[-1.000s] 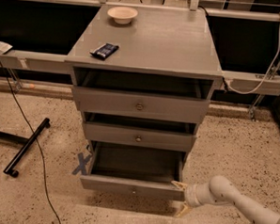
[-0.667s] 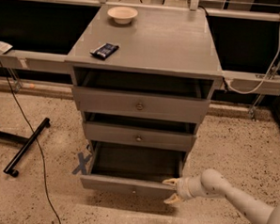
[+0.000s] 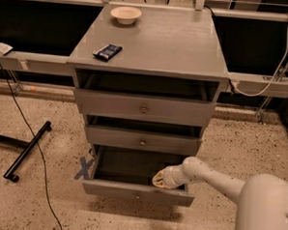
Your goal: Open bottom drawer
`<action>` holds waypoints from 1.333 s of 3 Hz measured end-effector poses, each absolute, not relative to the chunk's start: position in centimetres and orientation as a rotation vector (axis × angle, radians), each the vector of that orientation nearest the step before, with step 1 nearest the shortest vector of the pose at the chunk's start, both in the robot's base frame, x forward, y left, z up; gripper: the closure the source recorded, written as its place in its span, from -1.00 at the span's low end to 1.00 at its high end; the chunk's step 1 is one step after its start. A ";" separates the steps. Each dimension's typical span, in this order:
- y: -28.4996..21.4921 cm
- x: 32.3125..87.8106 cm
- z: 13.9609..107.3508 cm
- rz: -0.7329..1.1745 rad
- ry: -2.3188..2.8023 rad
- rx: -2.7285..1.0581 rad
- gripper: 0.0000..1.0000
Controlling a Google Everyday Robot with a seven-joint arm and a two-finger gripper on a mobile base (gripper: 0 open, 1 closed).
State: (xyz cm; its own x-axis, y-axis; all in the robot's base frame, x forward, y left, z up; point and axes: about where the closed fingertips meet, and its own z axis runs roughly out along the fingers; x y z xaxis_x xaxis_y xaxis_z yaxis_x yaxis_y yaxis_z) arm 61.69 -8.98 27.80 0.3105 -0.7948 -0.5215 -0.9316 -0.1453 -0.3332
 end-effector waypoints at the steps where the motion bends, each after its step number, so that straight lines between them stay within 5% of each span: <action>1: -8.6 64.5 26.6 0.240 1.568 -1.999 1.00; 4: -9.5 69.3 19.0 0.344 1.695 -1.980 1.00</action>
Offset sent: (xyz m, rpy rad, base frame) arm 0.0952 -0.0170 -0.0572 -0.0882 0.0404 -0.1130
